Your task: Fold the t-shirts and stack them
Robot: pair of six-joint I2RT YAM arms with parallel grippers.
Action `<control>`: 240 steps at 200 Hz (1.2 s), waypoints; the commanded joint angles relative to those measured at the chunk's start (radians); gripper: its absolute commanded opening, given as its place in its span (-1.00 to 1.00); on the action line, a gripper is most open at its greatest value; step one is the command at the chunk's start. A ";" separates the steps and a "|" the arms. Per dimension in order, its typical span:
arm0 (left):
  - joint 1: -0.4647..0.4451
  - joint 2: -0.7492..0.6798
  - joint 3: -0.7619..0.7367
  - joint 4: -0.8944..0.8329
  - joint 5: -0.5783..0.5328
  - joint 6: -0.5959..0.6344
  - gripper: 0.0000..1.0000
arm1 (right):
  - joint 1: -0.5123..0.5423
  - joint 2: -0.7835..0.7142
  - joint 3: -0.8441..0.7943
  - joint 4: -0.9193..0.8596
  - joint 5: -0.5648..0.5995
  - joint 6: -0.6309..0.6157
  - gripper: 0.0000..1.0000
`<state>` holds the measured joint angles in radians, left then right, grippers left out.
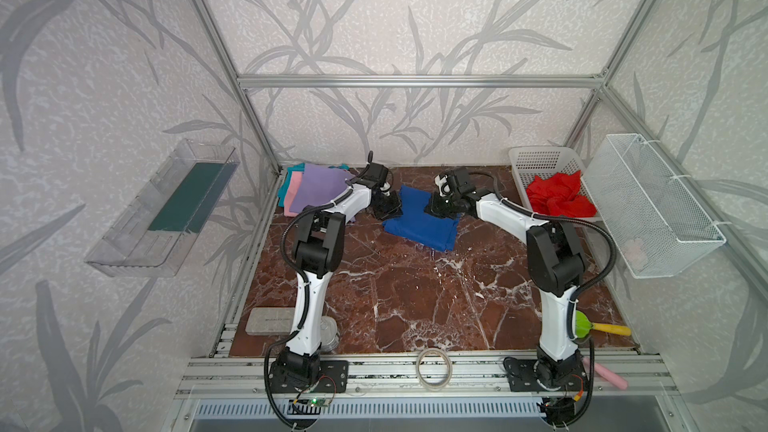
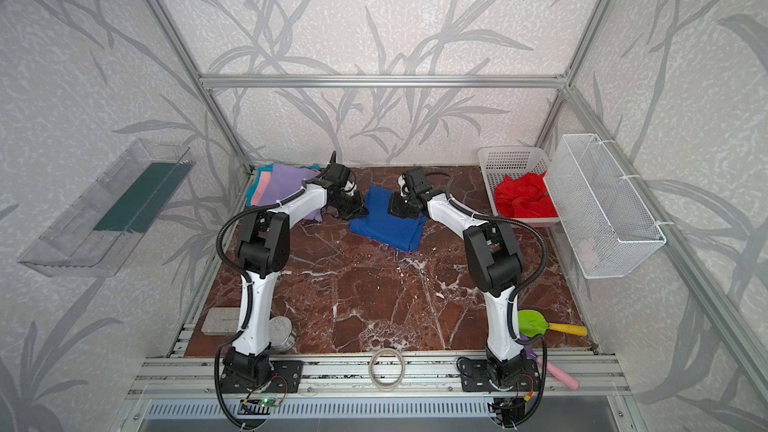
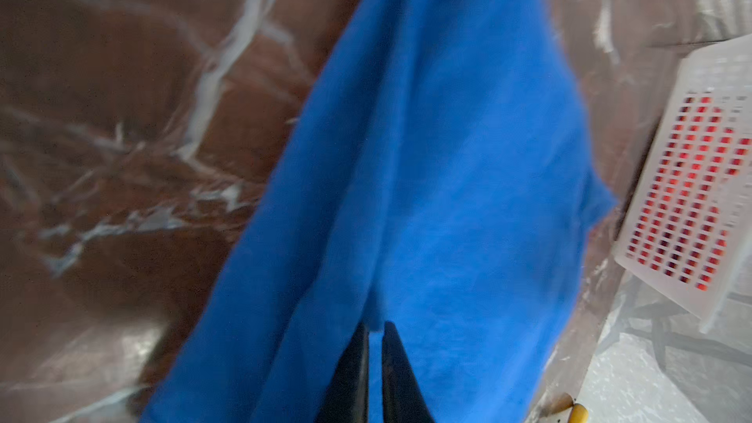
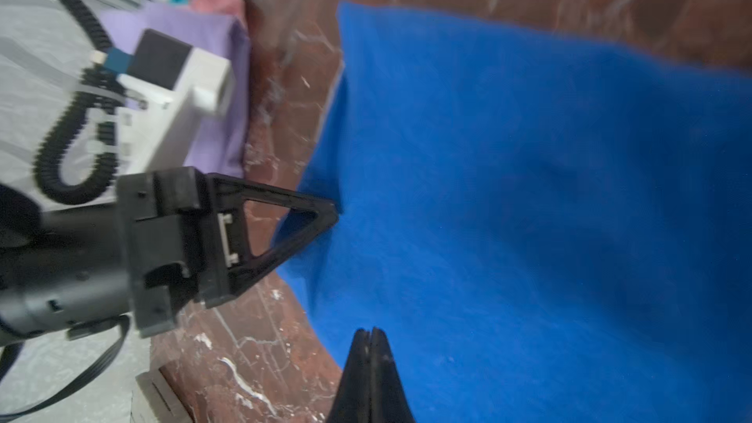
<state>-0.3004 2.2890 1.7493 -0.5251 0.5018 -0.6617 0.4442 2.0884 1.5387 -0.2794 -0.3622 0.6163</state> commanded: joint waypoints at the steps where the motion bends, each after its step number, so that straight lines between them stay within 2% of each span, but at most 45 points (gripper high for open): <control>1: 0.000 -0.086 -0.149 0.056 0.013 -0.019 -0.79 | -0.004 0.017 -0.086 0.001 0.020 0.014 -1.00; 37: -0.019 -0.230 -0.401 0.118 0.020 -0.036 -0.80 | -0.007 -0.077 -0.235 -0.016 0.027 -0.041 -1.00; 75: -0.108 -0.422 -0.594 0.115 0.011 -0.055 -0.80 | -0.021 -0.219 -0.321 -0.131 0.118 -0.151 -1.00; 95: -0.131 -0.489 -0.627 0.072 -0.021 -0.043 -0.73 | -0.027 -0.270 -0.340 -0.159 0.115 -0.170 -1.00; 126: -0.125 -0.586 -0.591 -0.032 -0.046 0.003 -0.37 | -0.019 -0.368 -0.347 -0.188 0.120 -0.175 -1.00; 147: -0.125 -0.672 -0.592 -0.058 -0.084 0.014 -0.31 | -0.008 -0.435 -0.336 -0.207 0.168 -0.201 -1.00; 162: -0.121 -0.695 -0.602 -0.037 -0.102 0.002 -0.58 | -0.007 -0.435 -0.323 -0.210 0.192 -0.215 -1.00; 183: -0.124 -0.657 -0.595 0.024 -0.032 -0.035 -1.00 | -0.007 -0.388 -0.290 -0.197 0.165 -0.227 -1.00; 202: -0.129 -0.619 -0.619 0.108 0.007 -0.078 -1.00 | -0.007 -0.297 -0.276 -0.179 0.149 -0.215 -1.00; 240: -0.124 -0.539 -0.685 0.189 -0.027 -0.086 -1.00 | -0.016 -0.203 -0.300 -0.134 0.187 -0.173 -1.00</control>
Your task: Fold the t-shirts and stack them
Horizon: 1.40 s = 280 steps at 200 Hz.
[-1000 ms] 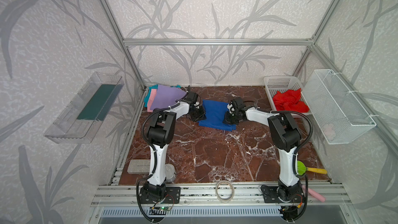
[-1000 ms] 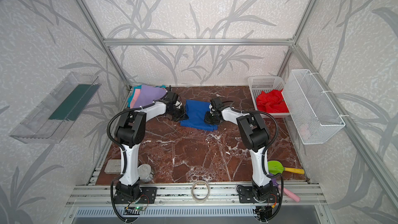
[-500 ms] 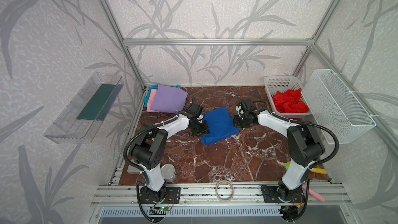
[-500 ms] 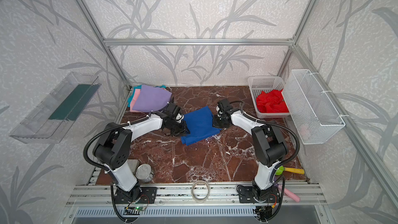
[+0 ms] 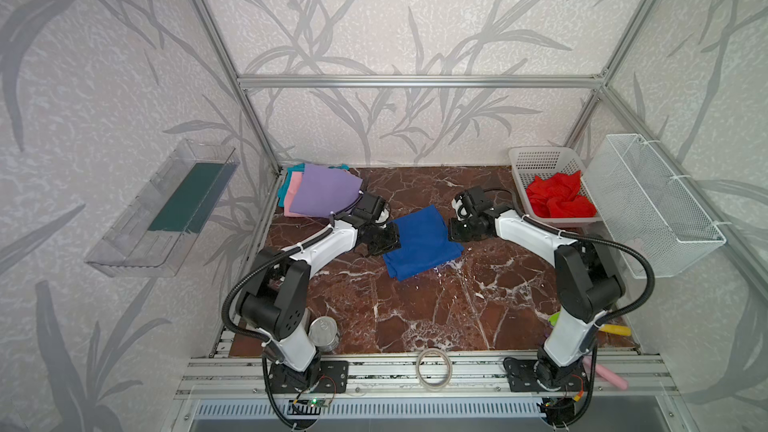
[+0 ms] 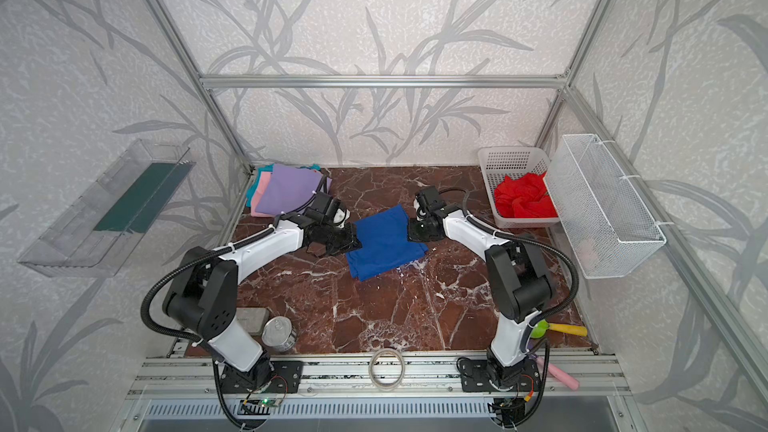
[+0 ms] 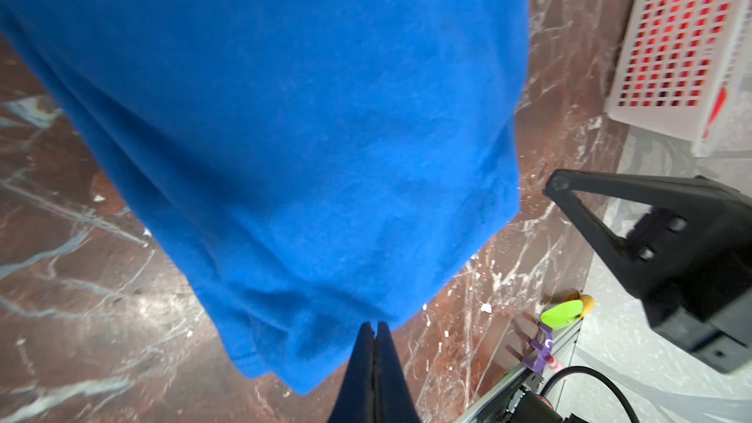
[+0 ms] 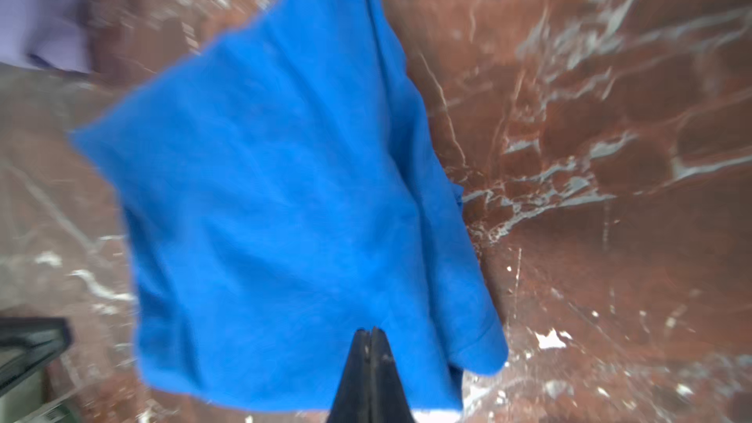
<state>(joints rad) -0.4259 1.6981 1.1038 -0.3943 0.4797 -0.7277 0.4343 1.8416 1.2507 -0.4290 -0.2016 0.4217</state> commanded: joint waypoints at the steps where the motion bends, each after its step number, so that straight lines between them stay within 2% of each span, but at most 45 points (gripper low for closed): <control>1: 0.002 0.056 -0.040 0.059 -0.005 -0.020 -1.00 | -0.006 0.044 -0.013 0.016 0.027 0.023 -1.00; 42: 0.029 0.091 -0.090 0.070 0.007 -0.005 -1.00 | -0.010 0.071 -0.050 0.038 0.049 0.043 -1.00; 73: 0.060 0.046 -0.090 -0.023 -0.035 0.057 -1.00 | -0.015 0.053 -0.048 0.021 0.062 0.027 -1.00; 106: 0.093 -0.054 -0.106 -0.116 -0.072 0.100 -1.00 | 0.008 -0.057 -0.057 0.016 0.088 -0.025 -1.00; 120: 0.099 -0.096 -0.111 -0.136 -0.087 0.103 -1.00 | 0.067 -0.110 -0.041 0.014 0.120 -0.087 -1.00; 144: 0.113 -0.135 -0.107 -0.143 -0.098 0.095 -1.00 | 0.228 -0.162 0.003 0.017 0.200 -0.214 -1.00; 169: 0.137 -0.112 -0.107 -0.105 -0.072 0.072 -1.00 | 0.357 -0.107 0.056 0.053 0.154 -0.241 -1.00; 180: 0.148 -0.095 -0.109 -0.071 -0.050 0.055 -0.90 | 0.387 -0.062 0.081 0.061 0.130 -0.225 -1.00; 199: 0.168 -0.065 -0.123 0.015 0.002 0.012 -0.53 | 0.418 0.020 0.123 0.064 0.093 -0.194 -1.00; 209: 0.182 -0.054 -0.131 0.058 0.025 -0.012 -0.42 | 0.429 0.057 0.140 0.061 0.087 -0.183 -1.00; 256: 0.216 -0.025 -0.155 0.141 0.077 -0.056 -0.36 | 0.450 0.160 0.109 0.072 0.134 -0.169 -1.00; 280: 0.227 -0.030 -0.175 0.150 0.078 -0.059 -0.36 | 0.451 0.171 0.062 0.104 0.111 -0.129 -1.00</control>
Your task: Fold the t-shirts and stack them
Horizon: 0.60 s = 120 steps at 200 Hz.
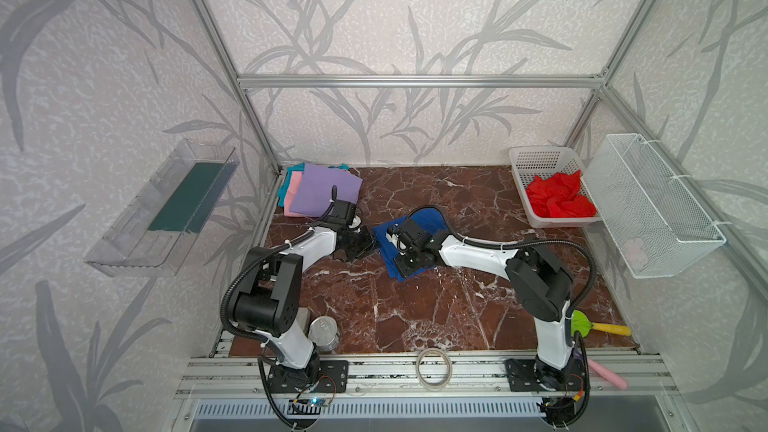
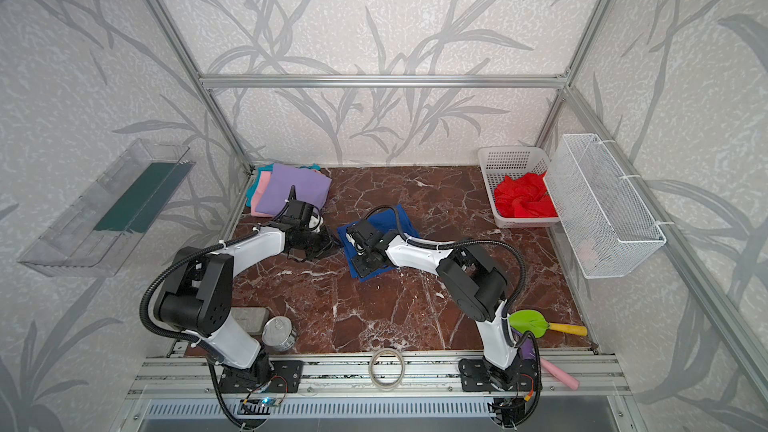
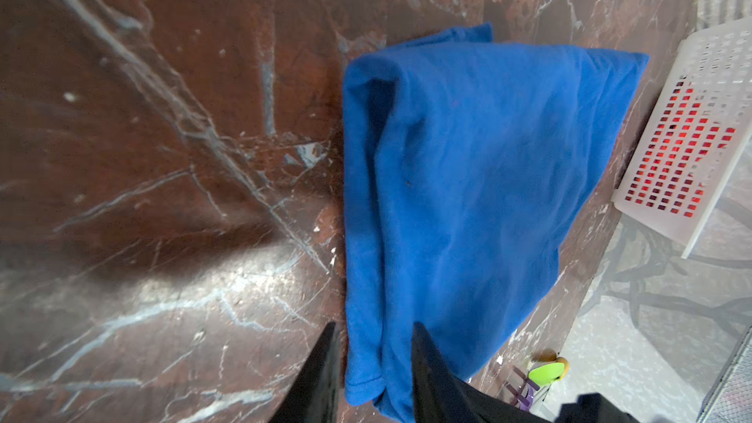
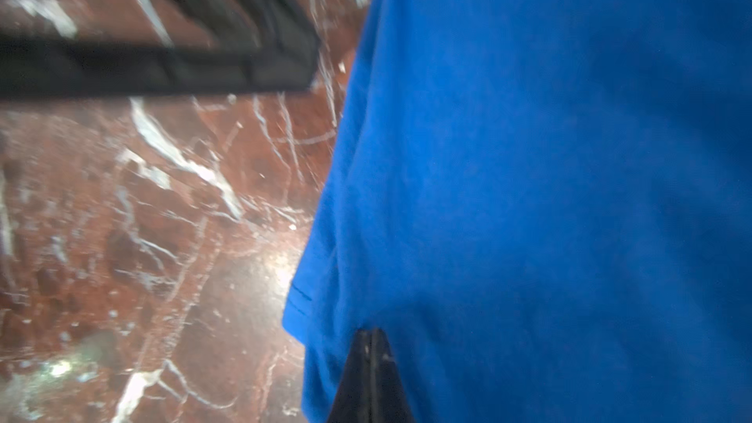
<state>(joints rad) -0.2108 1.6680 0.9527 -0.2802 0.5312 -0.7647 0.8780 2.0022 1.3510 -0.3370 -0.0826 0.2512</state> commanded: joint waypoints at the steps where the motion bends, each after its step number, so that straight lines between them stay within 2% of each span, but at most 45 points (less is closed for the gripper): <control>1: 0.013 0.000 -0.025 0.037 0.027 -0.022 -0.36 | 0.007 0.010 -0.041 0.014 -0.010 0.043 -1.00; 34: 0.026 0.006 -0.032 0.038 0.035 -0.028 -0.35 | 0.028 -0.002 -0.078 0.026 -0.010 0.039 -1.00; 55: 0.026 0.006 -0.036 0.041 0.037 -0.028 -0.20 | 0.034 -0.055 -0.085 0.024 0.004 -0.017 -1.00; 87: 0.026 0.016 -0.047 0.057 0.048 -0.036 -0.11 | 0.047 -0.155 -0.121 0.049 0.037 -0.145 -0.32; 110: 0.025 0.025 -0.059 0.082 0.062 -0.050 -0.09 | 0.064 -0.175 -0.145 0.050 0.075 -0.217 0.04; 120: 0.024 0.025 -0.063 0.088 0.065 -0.053 -0.07 | 0.076 -0.174 -0.153 0.047 0.083 -0.240 0.13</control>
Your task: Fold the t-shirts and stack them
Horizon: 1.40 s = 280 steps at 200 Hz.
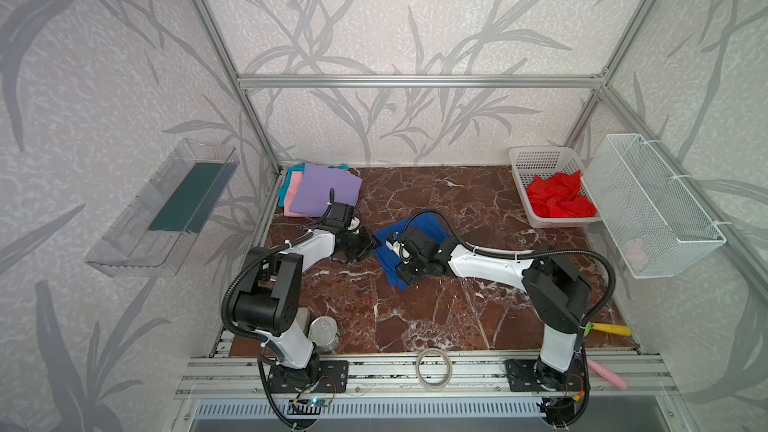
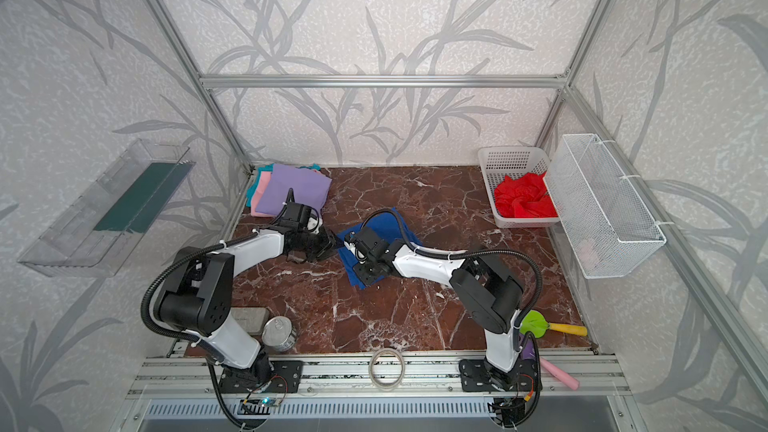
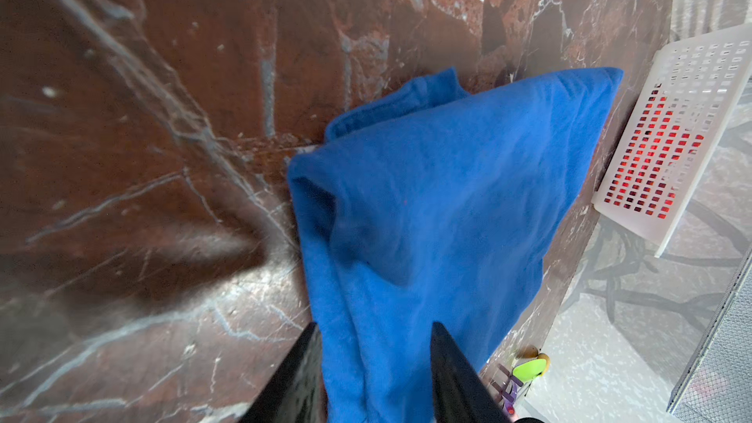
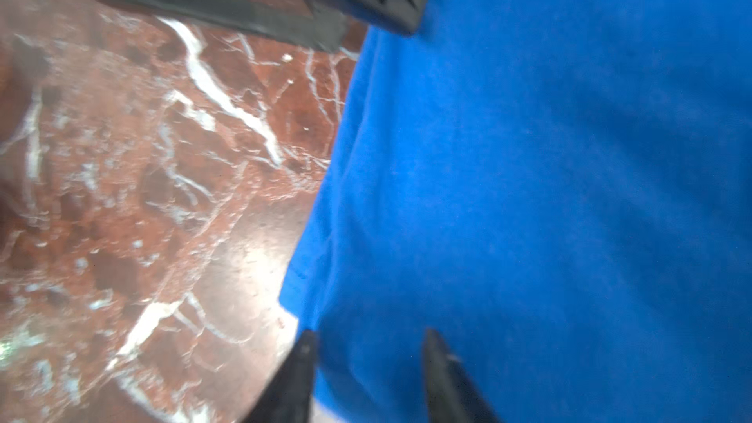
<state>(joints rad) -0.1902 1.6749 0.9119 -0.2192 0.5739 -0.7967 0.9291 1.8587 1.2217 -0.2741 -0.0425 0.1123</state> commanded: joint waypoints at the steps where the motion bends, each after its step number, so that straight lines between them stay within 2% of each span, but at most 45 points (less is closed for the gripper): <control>1: 0.003 0.018 -0.022 0.027 0.022 -0.021 -0.07 | 0.026 -0.030 -0.025 -0.016 0.043 -0.103 0.13; 35: 0.002 0.024 -0.045 0.020 0.026 -0.021 -0.04 | 0.085 -0.017 -0.062 0.004 0.084 -0.163 0.18; 87: -0.001 0.092 -0.013 0.053 0.021 -0.020 -0.09 | 0.086 0.056 -0.049 0.034 0.089 -0.175 0.16; 118: -0.002 0.152 0.064 0.037 0.023 -0.008 -0.09 | 0.086 0.101 -0.019 0.046 0.093 -0.183 -0.03; 135: -0.002 0.156 0.090 0.023 0.035 -0.007 -0.09 | 0.086 0.133 0.011 0.031 0.108 -0.175 -0.42; 146: -0.002 0.138 0.086 0.015 0.037 -0.005 -0.06 | 0.086 0.148 0.037 0.016 0.117 -0.158 -0.57; 190: 0.000 0.005 0.021 -0.058 0.000 0.027 0.06 | 0.057 0.177 0.130 -0.009 0.055 -0.072 -1.00; 229: -0.001 -0.036 -0.007 -0.029 0.004 -0.001 0.17 | 0.028 0.152 0.139 0.007 -0.007 -0.027 -1.00; 243: -0.002 -0.038 -0.014 -0.008 0.019 -0.016 0.22 | -0.002 0.130 0.117 0.033 -0.071 0.018 -1.00; 258: -0.002 -0.044 -0.026 -0.009 0.025 -0.018 0.38 | -0.042 0.099 0.078 0.090 -0.158 0.064 -1.00; 280: -0.002 -0.063 -0.042 -0.051 0.002 -0.003 0.39 | -0.077 0.065 0.041 0.143 -0.213 0.119 -1.00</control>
<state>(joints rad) -0.1867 1.6505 0.9005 -0.2100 0.5770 -0.8112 0.9016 1.9919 1.2953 -0.2188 -0.1623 0.1349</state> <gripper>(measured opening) 0.694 0.109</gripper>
